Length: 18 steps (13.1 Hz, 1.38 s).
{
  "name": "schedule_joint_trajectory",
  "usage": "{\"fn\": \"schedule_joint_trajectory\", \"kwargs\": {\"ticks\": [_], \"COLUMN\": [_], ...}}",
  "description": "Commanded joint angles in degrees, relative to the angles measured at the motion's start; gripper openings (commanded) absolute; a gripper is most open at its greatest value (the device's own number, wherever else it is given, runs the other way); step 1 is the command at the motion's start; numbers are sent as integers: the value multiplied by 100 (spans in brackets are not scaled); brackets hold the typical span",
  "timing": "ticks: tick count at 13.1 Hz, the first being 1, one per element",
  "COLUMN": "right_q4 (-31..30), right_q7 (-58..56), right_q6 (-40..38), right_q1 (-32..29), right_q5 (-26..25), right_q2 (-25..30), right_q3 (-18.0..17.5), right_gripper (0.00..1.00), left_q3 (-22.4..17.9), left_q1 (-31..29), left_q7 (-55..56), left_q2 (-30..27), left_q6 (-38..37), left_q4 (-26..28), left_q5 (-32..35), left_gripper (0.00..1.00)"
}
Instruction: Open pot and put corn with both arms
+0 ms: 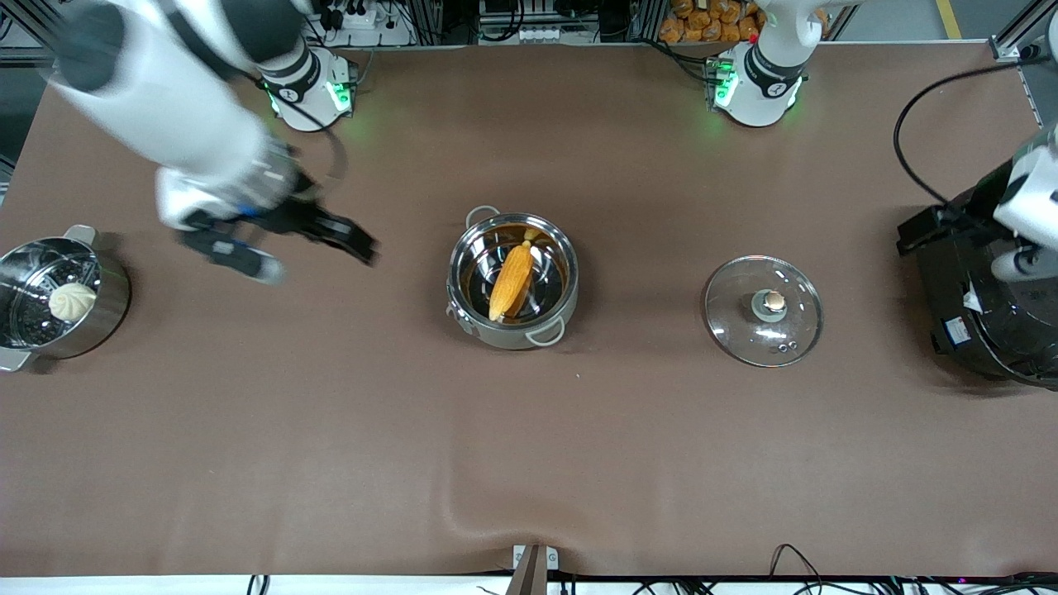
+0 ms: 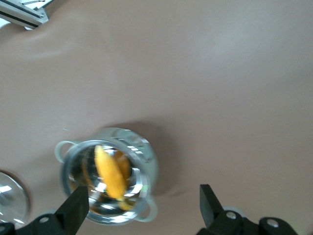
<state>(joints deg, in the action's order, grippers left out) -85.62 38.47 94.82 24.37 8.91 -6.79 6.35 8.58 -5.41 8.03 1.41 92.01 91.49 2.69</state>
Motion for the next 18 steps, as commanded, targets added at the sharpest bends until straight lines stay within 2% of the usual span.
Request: {"fn": "schedule_joint_trajectory", "kwargs": {"ticks": [1, 2, 4, 5, 9, 13, 16, 18], "right_q4": [-43, -43, -34, -43, -315, -447, -447, -447], "right_q7": [-1519, -2144, -2973, -3299, -3794, -3785, -3794, -3794], "right_q6": [-192, -210, -342, -350, -342, -289, -472, -832], "right_q1": [-432, -529, -756, -949, -1644, -1672, -1681, -1672], "right_q5": [-799, -1055, -1014, -1023, -988, -979, -979, -979], "right_q2": [344, 415, 468, 521, 864, 855, 873, 873], "right_q3": [-90, 49, 471, 507, 508, 499, 499, 499], "right_gripper": [100, 100, 100, 100, 100, 100, 100, 100], "left_q3": [205, 205, 214, 214, 197, 170, 100, -180], "left_q1": [-57, -48, -48, -48, -66, -5, 179, 390], "left_q7": [-125, -126, -134, -152, -249, -293, -293, -301], "left_q2": [-237, -272, -290, -308, -317, -247, 52, 0], "left_q6": [-175, -192, -280, -280, -324, -430, -789, -790], "left_q4": [71, 70, 53, 44, 18, -8, -438, -457], "left_q5": [30, 30, 30, 30, 21, -154, -146, -155], "left_gripper": [100, 100, 100, 100, 100, 100, 100, 100]}}
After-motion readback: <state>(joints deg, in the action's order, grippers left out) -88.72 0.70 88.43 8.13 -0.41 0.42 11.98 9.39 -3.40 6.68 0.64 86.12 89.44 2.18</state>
